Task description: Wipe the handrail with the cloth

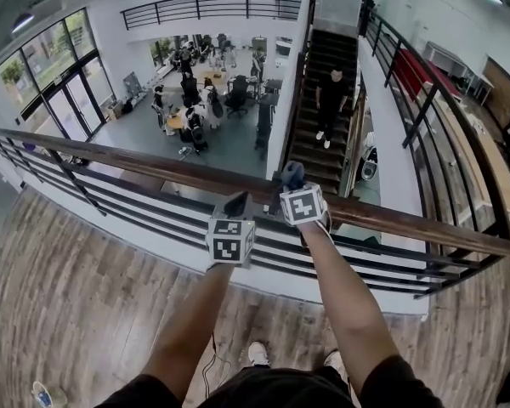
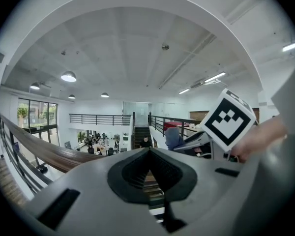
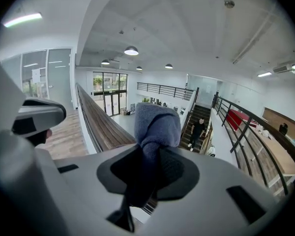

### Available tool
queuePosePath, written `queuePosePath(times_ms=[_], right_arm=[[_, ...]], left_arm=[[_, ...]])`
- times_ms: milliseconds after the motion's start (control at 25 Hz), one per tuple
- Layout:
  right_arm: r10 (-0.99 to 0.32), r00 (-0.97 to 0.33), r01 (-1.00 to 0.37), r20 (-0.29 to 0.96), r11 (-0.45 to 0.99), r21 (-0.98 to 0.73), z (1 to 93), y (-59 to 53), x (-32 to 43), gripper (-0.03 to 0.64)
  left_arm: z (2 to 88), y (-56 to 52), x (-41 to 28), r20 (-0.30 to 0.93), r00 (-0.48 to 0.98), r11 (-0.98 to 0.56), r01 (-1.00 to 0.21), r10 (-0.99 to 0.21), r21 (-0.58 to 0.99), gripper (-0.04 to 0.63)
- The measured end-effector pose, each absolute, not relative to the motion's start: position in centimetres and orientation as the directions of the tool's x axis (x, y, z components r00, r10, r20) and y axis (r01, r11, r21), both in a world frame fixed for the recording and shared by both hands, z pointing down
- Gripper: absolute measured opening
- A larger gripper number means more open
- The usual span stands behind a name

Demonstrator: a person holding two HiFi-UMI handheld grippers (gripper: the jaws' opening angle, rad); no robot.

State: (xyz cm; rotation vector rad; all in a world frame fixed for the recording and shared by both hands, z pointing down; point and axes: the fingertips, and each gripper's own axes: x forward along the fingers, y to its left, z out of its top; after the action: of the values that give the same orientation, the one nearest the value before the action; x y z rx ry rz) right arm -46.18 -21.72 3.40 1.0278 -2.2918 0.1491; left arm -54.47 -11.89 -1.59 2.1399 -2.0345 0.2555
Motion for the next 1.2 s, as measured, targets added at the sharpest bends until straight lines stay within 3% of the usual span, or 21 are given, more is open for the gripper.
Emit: queuePosePath(times_ms=[1200], right_arm=[[-0.756, -0.391, -0.840, 0.525, 0.526, 0.132, 3.1, -26.2, -9.1, 0.095]], left_arm=[[-0.6, -20.2, -19.9, 0.302, 0.274, -0.287, -0.958, -0.913, 0.002, -0.002]])
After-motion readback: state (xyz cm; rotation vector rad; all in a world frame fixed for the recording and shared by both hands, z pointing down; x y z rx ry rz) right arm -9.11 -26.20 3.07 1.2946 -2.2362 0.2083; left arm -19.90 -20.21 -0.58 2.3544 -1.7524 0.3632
